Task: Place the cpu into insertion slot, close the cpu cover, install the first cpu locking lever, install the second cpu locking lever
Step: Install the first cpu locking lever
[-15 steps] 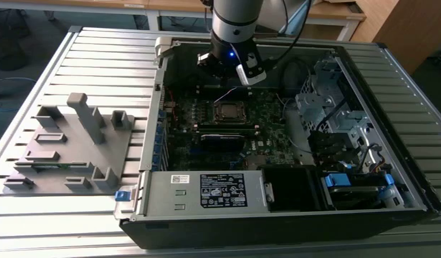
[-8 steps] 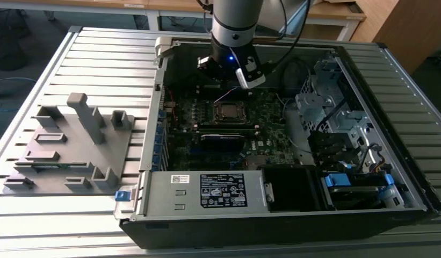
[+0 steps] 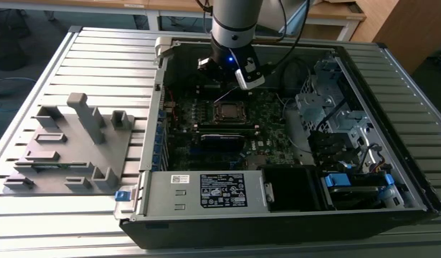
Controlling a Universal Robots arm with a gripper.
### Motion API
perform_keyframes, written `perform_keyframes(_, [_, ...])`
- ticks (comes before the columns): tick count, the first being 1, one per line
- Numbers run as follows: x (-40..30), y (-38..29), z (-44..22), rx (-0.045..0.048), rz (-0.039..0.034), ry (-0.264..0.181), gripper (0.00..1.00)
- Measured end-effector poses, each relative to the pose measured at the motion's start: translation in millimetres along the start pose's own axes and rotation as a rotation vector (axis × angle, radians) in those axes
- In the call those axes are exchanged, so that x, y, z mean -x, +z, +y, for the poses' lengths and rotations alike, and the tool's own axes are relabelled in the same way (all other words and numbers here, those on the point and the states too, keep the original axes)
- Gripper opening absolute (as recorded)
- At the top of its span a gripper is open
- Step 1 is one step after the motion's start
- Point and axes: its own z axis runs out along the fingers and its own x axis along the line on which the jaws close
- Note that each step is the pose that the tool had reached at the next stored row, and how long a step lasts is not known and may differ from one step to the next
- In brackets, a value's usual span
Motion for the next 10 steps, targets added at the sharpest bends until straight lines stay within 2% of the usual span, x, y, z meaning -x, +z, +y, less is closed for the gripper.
perform_keyframes(10, [4.9, 10.5, 3.0, -0.0002, -0.0028, 0.011, 0.10])
